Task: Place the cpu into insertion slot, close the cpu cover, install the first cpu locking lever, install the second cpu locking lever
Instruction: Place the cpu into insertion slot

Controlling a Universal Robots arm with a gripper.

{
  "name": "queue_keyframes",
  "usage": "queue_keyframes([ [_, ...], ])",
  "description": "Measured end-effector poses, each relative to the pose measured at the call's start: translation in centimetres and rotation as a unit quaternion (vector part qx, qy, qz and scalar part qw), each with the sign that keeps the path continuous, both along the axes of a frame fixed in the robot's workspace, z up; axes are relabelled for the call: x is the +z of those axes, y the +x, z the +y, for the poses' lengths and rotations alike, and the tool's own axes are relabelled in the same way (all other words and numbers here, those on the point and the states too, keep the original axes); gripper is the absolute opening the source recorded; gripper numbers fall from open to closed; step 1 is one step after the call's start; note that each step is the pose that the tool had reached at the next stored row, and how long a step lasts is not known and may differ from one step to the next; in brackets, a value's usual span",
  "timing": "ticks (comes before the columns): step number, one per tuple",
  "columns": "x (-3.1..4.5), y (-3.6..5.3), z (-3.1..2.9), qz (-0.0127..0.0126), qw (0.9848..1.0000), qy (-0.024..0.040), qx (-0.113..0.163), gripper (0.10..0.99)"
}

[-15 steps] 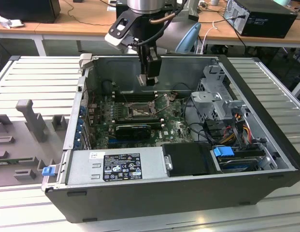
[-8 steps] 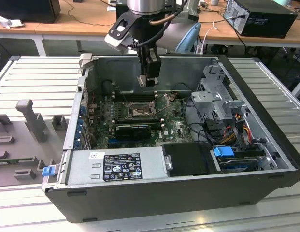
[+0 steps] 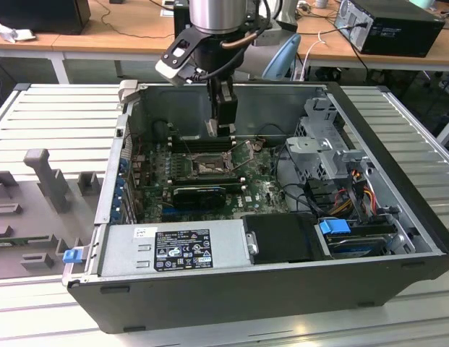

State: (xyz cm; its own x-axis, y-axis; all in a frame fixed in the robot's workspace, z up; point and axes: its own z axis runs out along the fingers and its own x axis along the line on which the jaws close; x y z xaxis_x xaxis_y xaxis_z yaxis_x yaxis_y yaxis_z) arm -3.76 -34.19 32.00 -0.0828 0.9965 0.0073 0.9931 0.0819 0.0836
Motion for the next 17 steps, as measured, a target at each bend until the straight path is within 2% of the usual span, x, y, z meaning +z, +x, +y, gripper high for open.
queue_keyframes([
  [4, -0.54, -0.01, 0.0, 0.0015, 1.0, -0.0001, -0.002, 0.525],
  [10, -1.42, 0.0, 0.04, 0.0014, 1.0, -0.0001, -0.009, 0.525],
  [14, -2.8, -0.01, 0.13, 0.0014, 0.9988, -0.0001, -0.049, 0.525],
  [17, -3.72, -0.31, 0.46, 0.0014, 0.9987, -0.0001, -0.051, 0.525],
])
